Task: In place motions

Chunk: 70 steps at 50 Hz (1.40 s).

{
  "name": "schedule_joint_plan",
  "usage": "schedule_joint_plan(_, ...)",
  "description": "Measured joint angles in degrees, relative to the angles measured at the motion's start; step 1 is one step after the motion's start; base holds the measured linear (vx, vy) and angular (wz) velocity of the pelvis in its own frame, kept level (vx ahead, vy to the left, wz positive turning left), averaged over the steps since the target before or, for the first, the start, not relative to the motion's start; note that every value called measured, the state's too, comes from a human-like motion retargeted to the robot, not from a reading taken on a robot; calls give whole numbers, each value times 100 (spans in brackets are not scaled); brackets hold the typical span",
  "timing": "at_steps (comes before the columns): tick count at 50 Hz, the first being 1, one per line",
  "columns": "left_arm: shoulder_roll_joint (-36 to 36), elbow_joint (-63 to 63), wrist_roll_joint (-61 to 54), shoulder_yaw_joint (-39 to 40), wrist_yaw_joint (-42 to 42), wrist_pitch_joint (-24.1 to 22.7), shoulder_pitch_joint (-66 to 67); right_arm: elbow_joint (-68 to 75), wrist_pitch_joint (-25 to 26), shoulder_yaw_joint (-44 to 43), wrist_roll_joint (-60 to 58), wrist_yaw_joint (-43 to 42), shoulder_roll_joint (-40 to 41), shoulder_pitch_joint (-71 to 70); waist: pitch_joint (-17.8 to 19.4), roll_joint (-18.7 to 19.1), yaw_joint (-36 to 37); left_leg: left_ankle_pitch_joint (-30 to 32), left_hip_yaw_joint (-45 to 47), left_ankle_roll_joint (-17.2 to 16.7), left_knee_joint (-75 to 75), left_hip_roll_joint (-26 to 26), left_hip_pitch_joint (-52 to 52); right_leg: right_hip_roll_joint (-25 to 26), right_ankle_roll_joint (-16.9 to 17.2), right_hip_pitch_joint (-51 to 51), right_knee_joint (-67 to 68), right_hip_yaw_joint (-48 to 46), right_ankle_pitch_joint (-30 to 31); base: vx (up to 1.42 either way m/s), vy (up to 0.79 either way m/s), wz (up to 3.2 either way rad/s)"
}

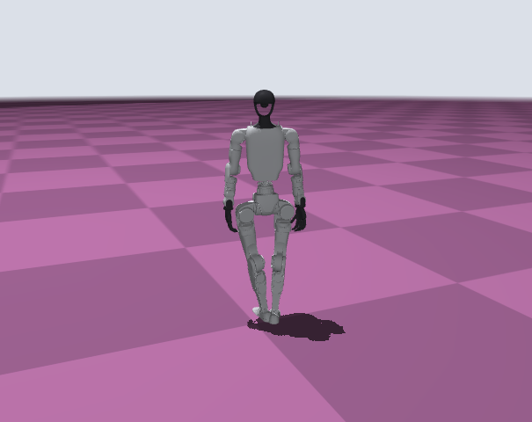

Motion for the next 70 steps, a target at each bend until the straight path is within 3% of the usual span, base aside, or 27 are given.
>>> schedule_joint_plan(5, -142, -64, -312, 76, -197, -83, 127, 158, 167, -184, 352, -16, -60, -45, -46, 145, 4, -4, 150, -1, -67, 81, 36, 52, 7, 41, -110, 63, 44, -3, 1, -29)
schedule_joint_plan(14, -77, -123, 137, -139, -174, -67, 181, 256, 83, -476, 1101, -64, -115, 5, -126, 215, 3, 45, 131, -2, -145, 77, 63, 72, -1, 82, -159, 32, 25, 0, 0, 0)
schedule_joint_plan(34, -173, 16, -55, -39, -204, -12, 148, 145, 12, 130, 251, -451, 80, 28, -152, 231, 28, 99, 154, -24, -177, 78, -2, 112, -75, 131, -310, 11, 39, 0, 0, -4)
schedule_joint_plan(70, -188, -36, -59, 35, -34, 15, 147, 282, 123, -17, 570, -128, 30, -79, -263, 159, 73, 110, 206, -61, -233, 117, -33, 98, -71, 79, -308, 31, 8, 0, 0, 0)
